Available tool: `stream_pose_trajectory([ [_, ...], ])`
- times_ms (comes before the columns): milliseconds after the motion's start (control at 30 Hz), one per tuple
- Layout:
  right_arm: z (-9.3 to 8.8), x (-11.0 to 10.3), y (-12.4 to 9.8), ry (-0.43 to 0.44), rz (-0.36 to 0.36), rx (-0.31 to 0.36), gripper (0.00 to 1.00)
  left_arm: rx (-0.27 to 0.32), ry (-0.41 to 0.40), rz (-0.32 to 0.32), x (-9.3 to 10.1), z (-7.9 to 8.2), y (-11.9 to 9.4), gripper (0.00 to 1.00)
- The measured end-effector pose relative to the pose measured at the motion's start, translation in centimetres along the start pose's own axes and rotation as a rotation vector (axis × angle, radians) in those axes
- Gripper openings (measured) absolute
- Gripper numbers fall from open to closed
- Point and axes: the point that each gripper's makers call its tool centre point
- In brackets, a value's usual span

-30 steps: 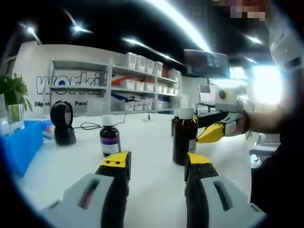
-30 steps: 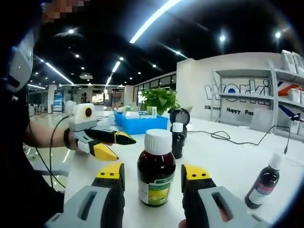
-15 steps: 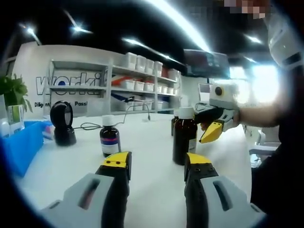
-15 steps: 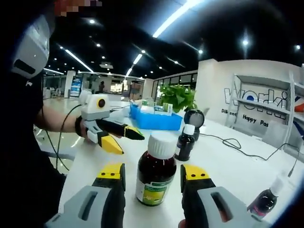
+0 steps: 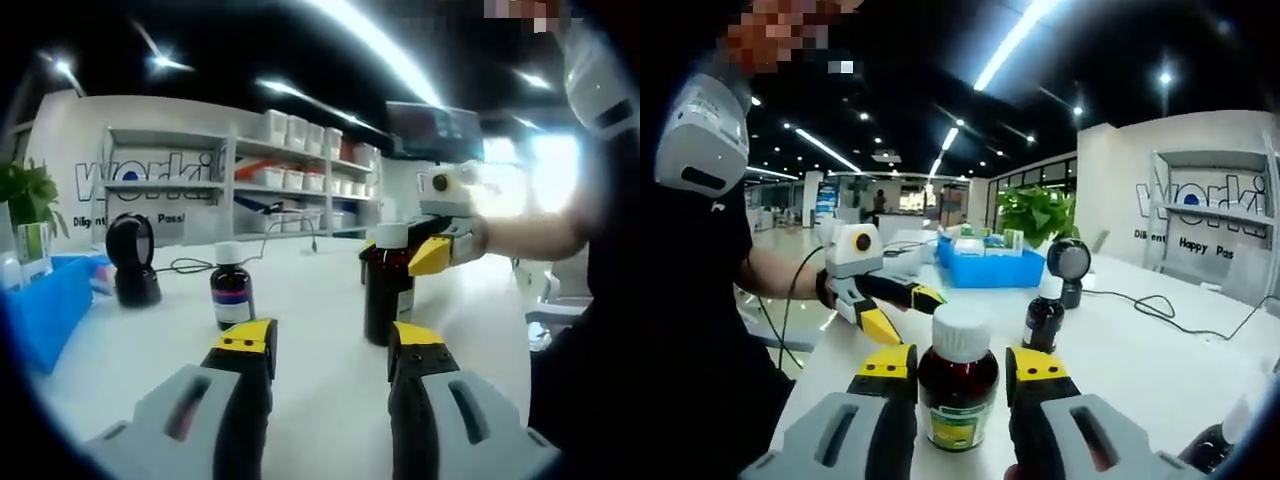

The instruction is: Rotate the medicine bottle to make it face forward pick up the medicine bottle inspect the drug traceability code place the medicine on the table

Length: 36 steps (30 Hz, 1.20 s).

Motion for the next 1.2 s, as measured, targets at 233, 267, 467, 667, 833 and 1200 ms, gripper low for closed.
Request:
stream_pose_trajectory([
  [233,-0.49,0.03,-0.09,0.047,0.029,0.016,0.32,-0.003,0.002,0.0,0.13,0.0,-0.02,0.36],
  [267,-0.57,0.03,-0.06,0.052,0.031,0.018,0.31,-0.003,0.002,0.001,0.14,0.0,-0.02,0.36],
  [467,-0.78,-0.18,0.12,0.066,0.039,0.024,0.28,-0.01,0.007,0.001,0.26,-0.09,-0.03,0.35],
  [667,-0.77,-0.2,-0.02,0.072,-0.027,0.036,0.28,-0.008,0.006,0.006,0.1,-0.08,-0.02,0.35],
  [833,-0.81,-0.04,-0.21,0.089,-0.102,0.053,0.28,-0.008,0.008,0.005,0.21,-0.07,-0.04,0.35],
  [1200,-0.83,-0.13,-0.19,0.108,-0.224,0.081,0.28,-0.007,0.01,0.002,0.43,0.03,-0.03,0.35],
])
Point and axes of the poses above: the point that each gripper's makers call its tool centre point, and the gripper's own axes: y roughly forward along the fingers, x roughly to its right, z roughly out of its top, and after that the axes turned 10 degrees about z, right-handed
